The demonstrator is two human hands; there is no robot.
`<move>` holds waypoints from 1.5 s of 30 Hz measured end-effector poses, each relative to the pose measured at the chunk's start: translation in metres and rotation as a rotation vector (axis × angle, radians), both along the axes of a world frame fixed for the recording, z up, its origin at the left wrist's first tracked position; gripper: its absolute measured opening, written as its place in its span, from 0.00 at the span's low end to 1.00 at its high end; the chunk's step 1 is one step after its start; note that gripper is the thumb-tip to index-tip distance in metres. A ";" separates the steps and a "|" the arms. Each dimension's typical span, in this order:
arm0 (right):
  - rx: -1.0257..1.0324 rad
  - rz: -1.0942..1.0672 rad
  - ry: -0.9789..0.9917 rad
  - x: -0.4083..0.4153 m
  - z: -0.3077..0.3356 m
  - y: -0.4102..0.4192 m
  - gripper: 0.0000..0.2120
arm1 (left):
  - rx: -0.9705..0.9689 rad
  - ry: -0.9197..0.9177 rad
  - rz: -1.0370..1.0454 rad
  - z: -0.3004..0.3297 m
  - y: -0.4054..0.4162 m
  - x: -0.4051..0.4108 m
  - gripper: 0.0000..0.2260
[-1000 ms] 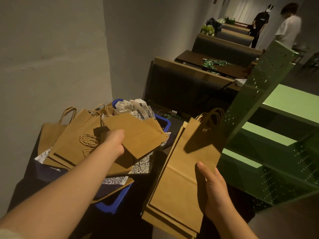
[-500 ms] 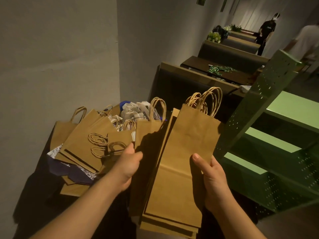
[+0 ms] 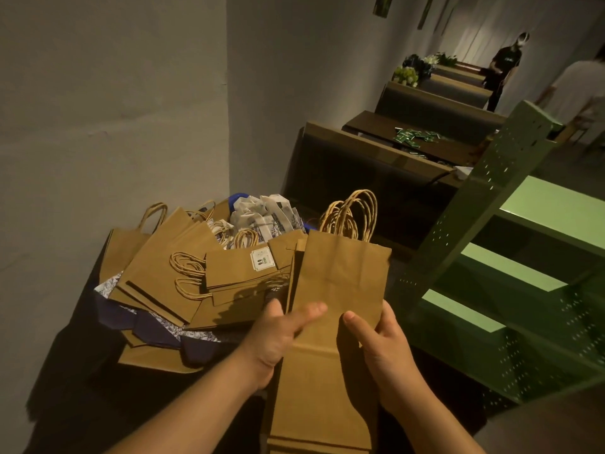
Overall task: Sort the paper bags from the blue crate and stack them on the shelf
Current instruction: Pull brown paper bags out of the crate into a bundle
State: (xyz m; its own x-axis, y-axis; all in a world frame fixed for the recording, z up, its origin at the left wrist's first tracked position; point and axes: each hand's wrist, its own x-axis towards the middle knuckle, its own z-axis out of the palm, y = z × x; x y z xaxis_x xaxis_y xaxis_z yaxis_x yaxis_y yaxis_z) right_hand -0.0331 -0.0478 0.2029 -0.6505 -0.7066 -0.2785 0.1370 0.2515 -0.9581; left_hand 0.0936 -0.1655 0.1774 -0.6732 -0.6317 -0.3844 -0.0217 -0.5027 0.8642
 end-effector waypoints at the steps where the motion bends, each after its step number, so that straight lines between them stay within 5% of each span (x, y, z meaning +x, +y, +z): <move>1: 0.004 0.008 0.016 0.002 0.000 -0.001 0.26 | -0.054 -0.028 -0.022 0.000 0.001 -0.001 0.42; 3: 0.012 -0.002 0.044 0.003 -0.001 -0.002 0.34 | -0.121 -0.087 -0.032 0.000 0.001 -0.003 0.31; 7: 0.067 0.000 0.004 0.003 -0.002 -0.002 0.35 | -0.164 -0.123 -0.042 0.001 0.002 -0.003 0.46; 10: 0.069 -0.008 -0.007 0.003 -0.005 0.000 0.31 | -0.179 -0.120 -0.063 0.002 0.003 -0.002 0.36; 19: 0.029 -0.111 -0.024 -0.003 -0.015 0.006 0.27 | -0.409 -0.328 -0.268 0.005 -0.018 0.001 0.54; 21: 0.033 -0.129 -0.014 -0.006 -0.015 0.009 0.26 | -0.387 -0.264 -0.200 0.008 -0.030 0.004 0.47; 24: 0.040 -0.153 -0.008 -0.008 -0.016 0.011 0.25 | -0.318 -0.154 -0.055 -0.001 -0.061 0.005 0.18; 27: 0.045 -0.172 -0.004 -0.010 -0.017 0.013 0.26 | -0.494 -0.345 0.075 -0.023 -0.096 0.004 0.05; 34: 0.044 -0.198 -0.027 -0.015 -0.017 0.017 0.22 | -1.020 -0.708 0.010 -0.056 -0.142 -0.005 0.09; 40: 0.050 -0.210 -0.022 -0.018 -0.017 0.017 0.24 | -1.043 -0.792 -0.205 -0.060 -0.150 -0.027 0.21; 45: 0.050 -0.219 -0.032 -0.021 -0.017 0.017 0.25 | -1.090 -0.719 -0.275 -0.053 -0.148 -0.050 0.22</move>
State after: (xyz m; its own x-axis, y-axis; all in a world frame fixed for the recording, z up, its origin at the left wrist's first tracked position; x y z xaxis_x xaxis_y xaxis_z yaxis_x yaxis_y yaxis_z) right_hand -0.0538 -0.0304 0.1861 -0.7772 -0.5340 -0.3328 0.2238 0.2597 -0.9394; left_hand 0.0432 -0.3136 0.1244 -0.6890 -0.7187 -0.0938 -0.6279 0.5272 0.5726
